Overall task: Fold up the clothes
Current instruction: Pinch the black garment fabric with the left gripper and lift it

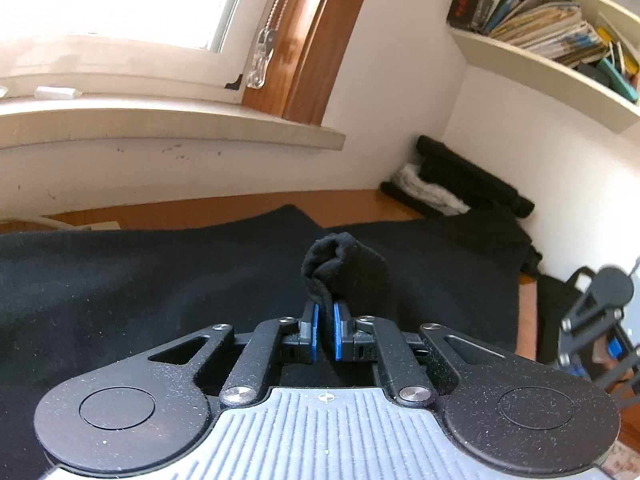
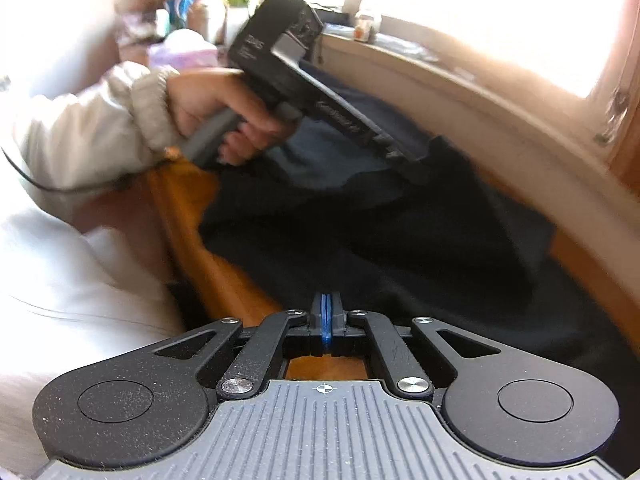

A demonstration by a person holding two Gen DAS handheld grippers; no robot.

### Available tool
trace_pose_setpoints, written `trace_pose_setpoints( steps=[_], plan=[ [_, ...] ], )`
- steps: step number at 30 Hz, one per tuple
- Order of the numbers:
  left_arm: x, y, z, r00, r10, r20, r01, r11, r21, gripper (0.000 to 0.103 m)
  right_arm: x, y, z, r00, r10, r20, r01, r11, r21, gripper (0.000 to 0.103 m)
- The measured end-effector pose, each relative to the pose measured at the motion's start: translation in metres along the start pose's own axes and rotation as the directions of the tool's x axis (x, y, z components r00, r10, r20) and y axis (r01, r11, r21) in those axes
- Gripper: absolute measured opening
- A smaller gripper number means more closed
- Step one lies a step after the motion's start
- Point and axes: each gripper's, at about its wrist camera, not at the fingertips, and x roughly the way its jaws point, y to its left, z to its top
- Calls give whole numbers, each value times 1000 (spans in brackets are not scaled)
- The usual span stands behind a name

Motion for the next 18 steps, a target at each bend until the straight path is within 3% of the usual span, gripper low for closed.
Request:
trace_pose_setpoints(
  steps=[1,3,6,8,11,14,15,16,18],
  plan=[
    [1,0,0,1000,4,-5,-4,1000,4,8,4,-2,1,1000,-8,-14,7,1000,-12,7],
    [2,0,-1,1000,8,-13,-8,1000,8,8,12,-7,0,998,-33,-57,30,998,-50,21],
    [3,0,-4,1000,11,-21,-11,1000,19,8,19,-16,-3,992,-62,-108,52,995,-88,24],
    [4,1,-5,1000,9,-30,-8,1000,16,8,20,-24,-3,991,-69,-111,61,995,-80,32],
    [4,4,-6,1000,-2,-29,3,1000,6,8,24,-33,-2,991,-54,-121,45,996,-73,33],
    [4,6,-6,1000,-9,-29,9,1000,-3,8,27,-37,-4,992,-28,-122,22,998,-56,29],
    [4,5,-6,1000,-7,-26,8,1000,1,8,28,-40,-5,992,-22,-122,17,999,-47,11],
    [4,5,-6,1000,-6,-24,6,1000,5,8,26,-41,-6,992,-21,-123,16,999,-40,2],
    [3,3,-5,1000,-4,-21,4,1000,10,8,19,-39,-6,994,-27,-107,23,999,-45,2]
  ],
)
